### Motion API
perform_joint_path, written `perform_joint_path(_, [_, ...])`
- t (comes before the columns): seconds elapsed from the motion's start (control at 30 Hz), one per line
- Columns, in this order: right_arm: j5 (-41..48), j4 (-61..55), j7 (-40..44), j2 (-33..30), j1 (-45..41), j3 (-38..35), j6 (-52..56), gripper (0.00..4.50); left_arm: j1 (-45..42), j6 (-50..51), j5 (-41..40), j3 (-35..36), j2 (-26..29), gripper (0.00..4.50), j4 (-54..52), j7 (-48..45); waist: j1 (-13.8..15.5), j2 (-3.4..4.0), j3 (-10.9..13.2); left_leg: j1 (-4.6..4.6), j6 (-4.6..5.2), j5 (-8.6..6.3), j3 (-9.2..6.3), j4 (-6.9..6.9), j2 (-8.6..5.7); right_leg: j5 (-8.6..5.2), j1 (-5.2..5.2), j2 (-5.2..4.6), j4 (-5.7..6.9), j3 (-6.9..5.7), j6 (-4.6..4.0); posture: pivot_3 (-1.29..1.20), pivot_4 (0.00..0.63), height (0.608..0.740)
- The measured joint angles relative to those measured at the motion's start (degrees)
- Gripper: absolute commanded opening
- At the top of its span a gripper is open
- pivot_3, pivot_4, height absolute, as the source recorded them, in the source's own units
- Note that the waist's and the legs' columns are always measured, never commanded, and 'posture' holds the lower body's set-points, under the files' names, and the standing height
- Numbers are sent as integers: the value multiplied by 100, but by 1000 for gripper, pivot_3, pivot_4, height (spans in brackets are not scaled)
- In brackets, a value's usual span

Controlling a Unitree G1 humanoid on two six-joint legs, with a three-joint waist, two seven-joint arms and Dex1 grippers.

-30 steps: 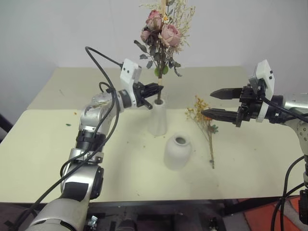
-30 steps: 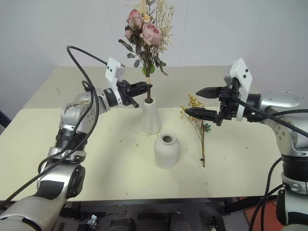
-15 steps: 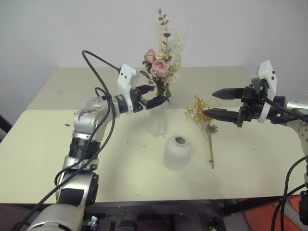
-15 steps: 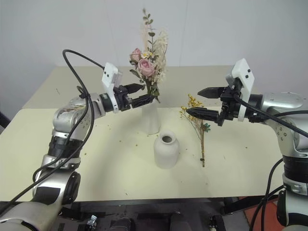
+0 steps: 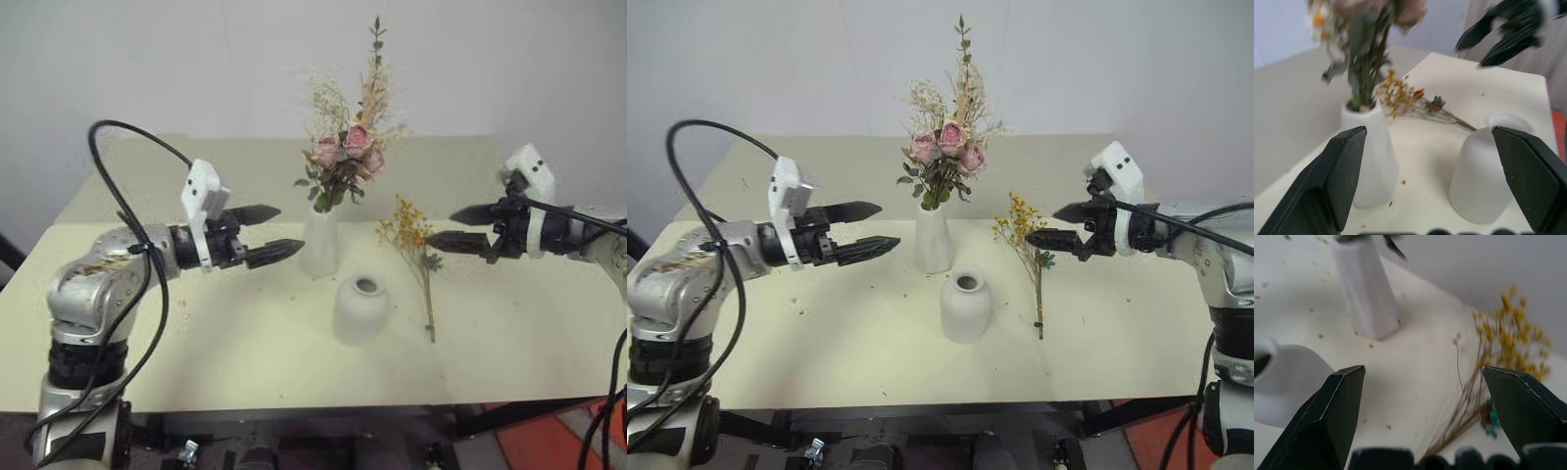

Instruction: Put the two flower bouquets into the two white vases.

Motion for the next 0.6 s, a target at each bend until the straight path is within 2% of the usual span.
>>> perform_joint_path(0.1, [-95,457,-240,208,-474,341,864,4500,-19,-292,-133,-4,152,4475,31,-532,-2,0,0,-6,0,0,0,0,0,2,-2,0,-3,0,-5,0,150,740])
perform_joint_path(0.27, [-319,1028,-400,404,-951,1065,1630,4500,-328,-552,-263,-142,400,4475,304,-1425,-6,0,0,-6,1,0,-1,0,0,0,-3,1,-2,-1,-2,0,150,740])
perform_joint_path(0.43, [-633,1738,-532,734,-1327,1832,1939,4500,-572,-781,-269,-416,447,4475,598,-2046,-19,1,1,-7,1,-1,-1,0,1,-7,-5,2,-2,-1,9,0,150,740])
perform_joint_path(0.6, [-948,2428,-555,1028,-1610,2225,1863,4500,-613,-819,-243,-506,442,4475,685,-2148,-66,2,1,-12,3,-2,-1,-1,1,1,-10,1,-2,-1,-2,0,150,740])
